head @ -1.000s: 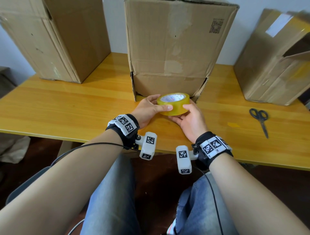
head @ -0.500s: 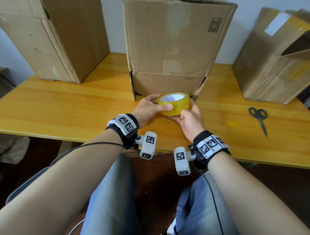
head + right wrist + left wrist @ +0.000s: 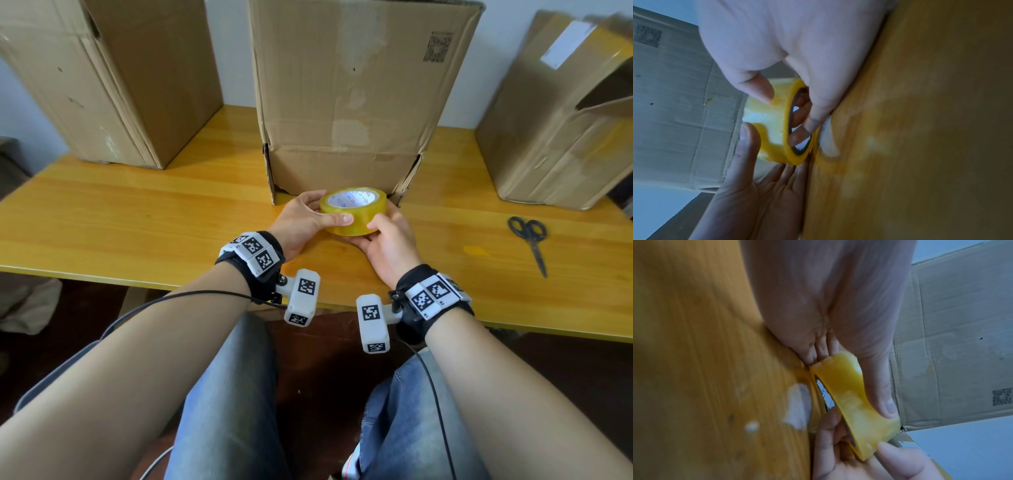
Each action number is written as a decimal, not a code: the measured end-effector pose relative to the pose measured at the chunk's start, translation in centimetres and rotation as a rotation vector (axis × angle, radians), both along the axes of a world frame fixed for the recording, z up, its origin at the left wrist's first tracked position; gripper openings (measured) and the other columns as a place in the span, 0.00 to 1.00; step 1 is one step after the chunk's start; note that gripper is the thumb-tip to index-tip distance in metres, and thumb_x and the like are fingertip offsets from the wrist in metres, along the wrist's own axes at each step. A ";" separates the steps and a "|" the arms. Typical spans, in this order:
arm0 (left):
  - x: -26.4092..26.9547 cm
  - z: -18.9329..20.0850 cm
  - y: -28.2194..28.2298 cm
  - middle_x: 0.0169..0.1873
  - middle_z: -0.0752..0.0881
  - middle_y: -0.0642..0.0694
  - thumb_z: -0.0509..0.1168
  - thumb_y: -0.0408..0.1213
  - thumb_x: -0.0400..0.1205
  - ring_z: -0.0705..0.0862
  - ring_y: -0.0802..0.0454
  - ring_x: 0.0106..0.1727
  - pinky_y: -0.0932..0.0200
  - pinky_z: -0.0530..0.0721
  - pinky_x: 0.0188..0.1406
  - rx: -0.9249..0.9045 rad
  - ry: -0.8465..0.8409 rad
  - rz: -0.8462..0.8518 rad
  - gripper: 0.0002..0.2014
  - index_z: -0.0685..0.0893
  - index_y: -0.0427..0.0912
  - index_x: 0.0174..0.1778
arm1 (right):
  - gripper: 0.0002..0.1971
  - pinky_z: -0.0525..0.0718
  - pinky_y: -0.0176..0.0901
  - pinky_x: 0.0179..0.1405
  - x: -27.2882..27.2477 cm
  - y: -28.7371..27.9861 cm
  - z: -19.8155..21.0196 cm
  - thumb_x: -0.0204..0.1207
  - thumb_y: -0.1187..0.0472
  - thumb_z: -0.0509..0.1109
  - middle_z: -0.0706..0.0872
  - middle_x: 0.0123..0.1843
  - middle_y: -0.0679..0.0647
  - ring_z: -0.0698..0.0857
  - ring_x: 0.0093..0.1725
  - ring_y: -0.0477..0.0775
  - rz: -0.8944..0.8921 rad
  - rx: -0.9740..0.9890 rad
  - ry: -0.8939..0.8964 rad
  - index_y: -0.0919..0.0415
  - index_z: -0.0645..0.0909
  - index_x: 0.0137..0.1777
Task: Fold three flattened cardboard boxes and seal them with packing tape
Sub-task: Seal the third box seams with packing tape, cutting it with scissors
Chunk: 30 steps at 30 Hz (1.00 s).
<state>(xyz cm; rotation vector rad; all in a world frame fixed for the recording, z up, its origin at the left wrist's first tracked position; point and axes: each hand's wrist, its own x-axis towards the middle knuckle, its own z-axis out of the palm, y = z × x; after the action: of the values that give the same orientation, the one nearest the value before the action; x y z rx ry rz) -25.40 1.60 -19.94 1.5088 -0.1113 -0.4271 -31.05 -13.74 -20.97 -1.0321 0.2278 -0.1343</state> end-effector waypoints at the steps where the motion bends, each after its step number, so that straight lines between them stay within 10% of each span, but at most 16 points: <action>1: 0.0 0.0 0.0 0.65 0.85 0.43 0.86 0.42 0.56 0.86 0.48 0.64 0.48 0.84 0.69 0.000 0.003 -0.002 0.51 0.72 0.41 0.77 | 0.33 0.89 0.63 0.53 0.0 0.1 0.0 0.68 0.80 0.53 0.82 0.68 0.74 0.86 0.65 0.71 -0.002 -0.011 0.003 0.68 0.72 0.77; 5: -0.1 0.1 0.0 0.65 0.86 0.42 0.85 0.44 0.57 0.86 0.48 0.64 0.46 0.84 0.68 -0.003 0.017 0.007 0.50 0.73 0.40 0.76 | 0.37 0.91 0.56 0.48 -0.1 0.2 -0.1 0.69 0.87 0.48 0.84 0.64 0.69 0.89 0.59 0.67 -0.024 -0.047 0.005 0.65 0.68 0.78; 11: 0.0 0.0 -0.1 0.64 0.86 0.42 0.84 0.37 0.66 0.87 0.48 0.63 0.47 0.84 0.68 -0.008 0.026 0.019 0.42 0.73 0.41 0.75 | 0.20 0.90 0.55 0.49 -0.3 -0.2 0.1 0.82 0.72 0.61 0.87 0.64 0.69 0.89 0.60 0.65 0.016 0.055 -0.010 0.64 0.76 0.74; 21: 0.0 -0.1 -0.2 0.64 0.86 0.42 0.84 0.36 0.65 0.87 0.49 0.63 0.50 0.85 0.67 0.007 0.007 0.021 0.42 0.73 0.40 0.75 | 0.29 0.90 0.61 0.49 0.2 0.0 -0.4 0.71 0.79 0.54 0.81 0.68 0.78 0.84 0.65 0.76 -0.029 -0.043 -0.017 0.71 0.73 0.74; 30: 0.2 -0.5 -0.3 0.65 0.85 0.44 0.89 0.42 0.57 0.86 0.49 0.64 0.49 0.84 0.68 0.021 -0.018 0.020 0.48 0.75 0.43 0.73 | 0.38 0.90 0.61 0.51 0.0 0.4 -0.4 0.66 0.86 0.52 0.84 0.65 0.71 0.89 0.60 0.68 -0.050 -0.106 -0.032 0.65 0.69 0.78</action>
<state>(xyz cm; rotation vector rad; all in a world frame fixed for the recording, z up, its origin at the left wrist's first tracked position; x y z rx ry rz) -25.21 1.32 -20.42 1.5334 -0.1057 -0.3999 -31.04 -13.34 -21.42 -1.1293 0.2189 -0.2102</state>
